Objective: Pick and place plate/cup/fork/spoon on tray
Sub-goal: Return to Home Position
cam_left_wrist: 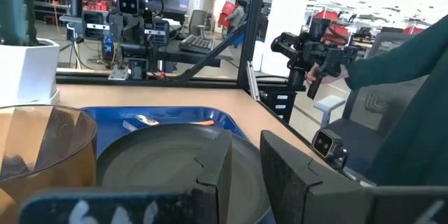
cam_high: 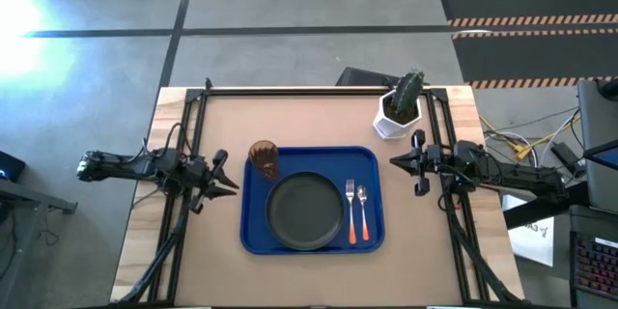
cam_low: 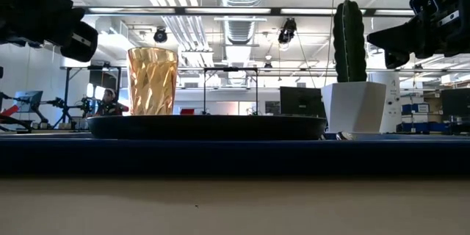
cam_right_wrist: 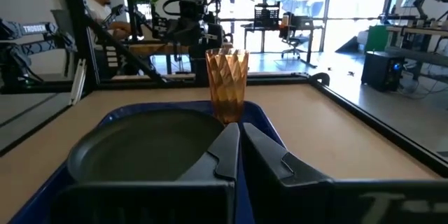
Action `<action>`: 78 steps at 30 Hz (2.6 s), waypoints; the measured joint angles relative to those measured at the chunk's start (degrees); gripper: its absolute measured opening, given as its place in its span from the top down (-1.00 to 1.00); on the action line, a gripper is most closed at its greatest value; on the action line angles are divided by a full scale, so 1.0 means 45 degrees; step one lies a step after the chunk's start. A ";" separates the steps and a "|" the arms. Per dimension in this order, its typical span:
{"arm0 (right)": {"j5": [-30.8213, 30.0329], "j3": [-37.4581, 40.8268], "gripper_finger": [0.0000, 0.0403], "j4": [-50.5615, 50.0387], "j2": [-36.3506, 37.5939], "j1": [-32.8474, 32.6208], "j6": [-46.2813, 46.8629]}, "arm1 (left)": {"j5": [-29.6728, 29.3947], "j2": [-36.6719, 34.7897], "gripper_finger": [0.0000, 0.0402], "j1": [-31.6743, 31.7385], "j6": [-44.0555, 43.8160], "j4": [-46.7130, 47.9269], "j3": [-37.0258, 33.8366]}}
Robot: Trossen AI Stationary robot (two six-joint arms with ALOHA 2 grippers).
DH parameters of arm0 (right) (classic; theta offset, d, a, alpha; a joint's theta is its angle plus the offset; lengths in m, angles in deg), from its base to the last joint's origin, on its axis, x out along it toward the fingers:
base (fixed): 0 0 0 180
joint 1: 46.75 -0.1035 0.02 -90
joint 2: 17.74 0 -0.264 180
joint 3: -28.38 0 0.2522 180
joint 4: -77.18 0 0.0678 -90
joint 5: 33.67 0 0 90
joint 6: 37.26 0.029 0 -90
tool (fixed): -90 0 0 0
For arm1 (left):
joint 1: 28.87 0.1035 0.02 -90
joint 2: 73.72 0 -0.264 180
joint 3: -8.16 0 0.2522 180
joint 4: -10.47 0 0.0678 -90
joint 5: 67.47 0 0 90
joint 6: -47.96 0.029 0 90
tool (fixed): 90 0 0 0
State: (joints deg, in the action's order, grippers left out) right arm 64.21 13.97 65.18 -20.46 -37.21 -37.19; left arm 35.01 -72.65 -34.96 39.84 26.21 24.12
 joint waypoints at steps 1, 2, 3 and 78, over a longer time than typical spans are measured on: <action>0.0000 0.0000 0.96 0.0000 0.0000 0.0000 -0.0004 | 0.0002 0.0064 0.71 0.0000 0.0000 -0.0011 -0.0005; 0.0002 0.0004 0.96 0.0000 0.0000 0.0000 -0.0004 | 0.0002 0.0126 0.71 0.0000 0.0000 -0.0049 -0.0013; 0.0003 0.0005 0.96 0.0000 0.0000 0.0000 -0.0004 | 0.0006 0.0197 0.71 0.0000 0.0000 -0.0092 -0.0021; -0.0031 0.0010 0.96 0.0049 0.0000 -0.0002 -0.0019 | 0.0006 0.0760 0.71 0.0005 -0.0102 -0.0695 -0.0078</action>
State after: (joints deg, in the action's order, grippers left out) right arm 64.07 14.01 65.39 -20.46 -37.22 -37.27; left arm 35.04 -69.23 -34.94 39.38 23.09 23.77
